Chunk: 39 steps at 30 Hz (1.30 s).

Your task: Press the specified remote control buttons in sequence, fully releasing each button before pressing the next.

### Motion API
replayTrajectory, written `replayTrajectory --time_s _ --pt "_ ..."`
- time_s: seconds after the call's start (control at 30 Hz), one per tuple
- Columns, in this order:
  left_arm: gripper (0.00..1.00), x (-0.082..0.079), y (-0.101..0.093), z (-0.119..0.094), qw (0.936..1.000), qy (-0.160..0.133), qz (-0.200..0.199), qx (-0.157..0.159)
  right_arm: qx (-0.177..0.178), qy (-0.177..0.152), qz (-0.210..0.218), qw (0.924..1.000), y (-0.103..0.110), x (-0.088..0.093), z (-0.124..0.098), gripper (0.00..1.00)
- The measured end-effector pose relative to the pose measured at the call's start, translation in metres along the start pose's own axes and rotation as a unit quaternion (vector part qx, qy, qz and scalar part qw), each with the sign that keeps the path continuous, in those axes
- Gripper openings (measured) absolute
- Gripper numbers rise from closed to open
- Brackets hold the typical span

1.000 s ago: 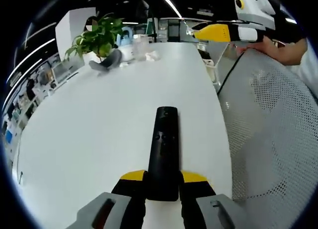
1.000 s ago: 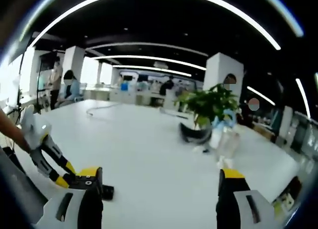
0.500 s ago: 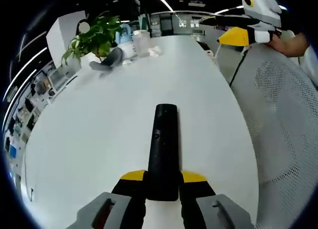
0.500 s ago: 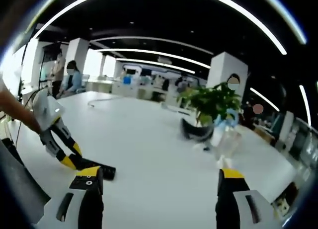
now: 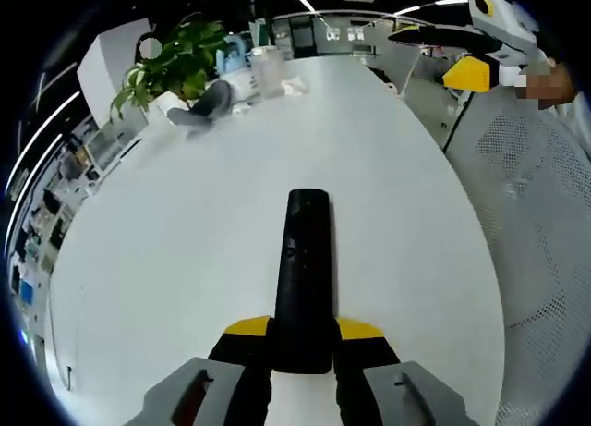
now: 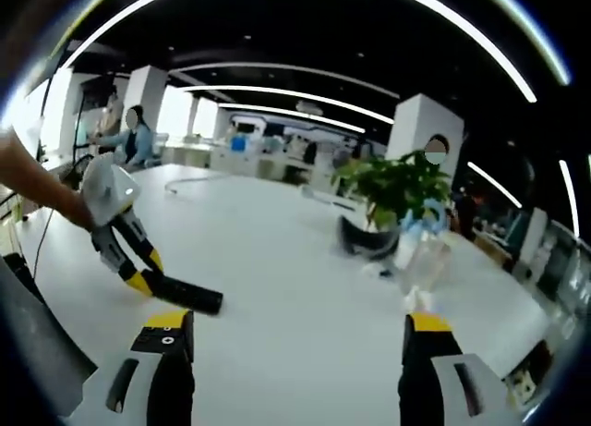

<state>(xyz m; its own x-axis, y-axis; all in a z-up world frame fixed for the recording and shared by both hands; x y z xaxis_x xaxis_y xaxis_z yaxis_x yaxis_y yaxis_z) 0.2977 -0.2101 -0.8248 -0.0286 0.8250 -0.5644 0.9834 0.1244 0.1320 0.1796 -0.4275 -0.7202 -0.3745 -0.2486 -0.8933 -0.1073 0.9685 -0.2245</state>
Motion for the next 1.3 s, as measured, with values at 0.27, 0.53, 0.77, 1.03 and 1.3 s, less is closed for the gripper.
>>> replayTrajectory --time_s 0.27,0.53,0.77,1.03,1.3 --pt "0.24 -0.001 0.015 0.002 1.0000 0.002 -0.003 0.009 0.000 0.004 -0.001 1.0000 0.000 0.001 0.000 0.91" --pt "0.24 0.001 0.039 0.004 0.9999 0.010 0.002 0.005 0.000 0.011 -0.004 0.9999 0.000 0.003 0.001 0.90" --pt "0.24 0.001 0.053 0.007 0.9995 0.021 0.022 -0.004 -0.001 0.016 -0.007 0.9998 0.001 0.004 0.002 0.89" --pt "0.24 0.002 0.074 0.009 0.9993 0.029 0.021 -0.013 -0.002 0.021 -0.008 0.9997 0.001 0.006 0.003 0.89" --pt "0.24 0.003 0.093 0.012 0.9991 0.035 0.016 -0.017 -0.002 0.025 -0.009 0.9996 0.001 0.007 0.003 0.87"
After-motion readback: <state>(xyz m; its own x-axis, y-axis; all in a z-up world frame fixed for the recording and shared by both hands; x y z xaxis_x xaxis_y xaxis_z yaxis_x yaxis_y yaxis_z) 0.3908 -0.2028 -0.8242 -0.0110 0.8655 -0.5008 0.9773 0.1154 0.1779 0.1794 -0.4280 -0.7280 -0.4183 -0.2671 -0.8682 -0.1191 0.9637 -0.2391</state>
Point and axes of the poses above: the point that each gripper's makers call its tool centre point, and the gripper's own axes: z roughly forward along the fingers, y roughly to its left, x roughly out of its underside, the point moved 4 cm from there along -z, roughly backward along the fingers
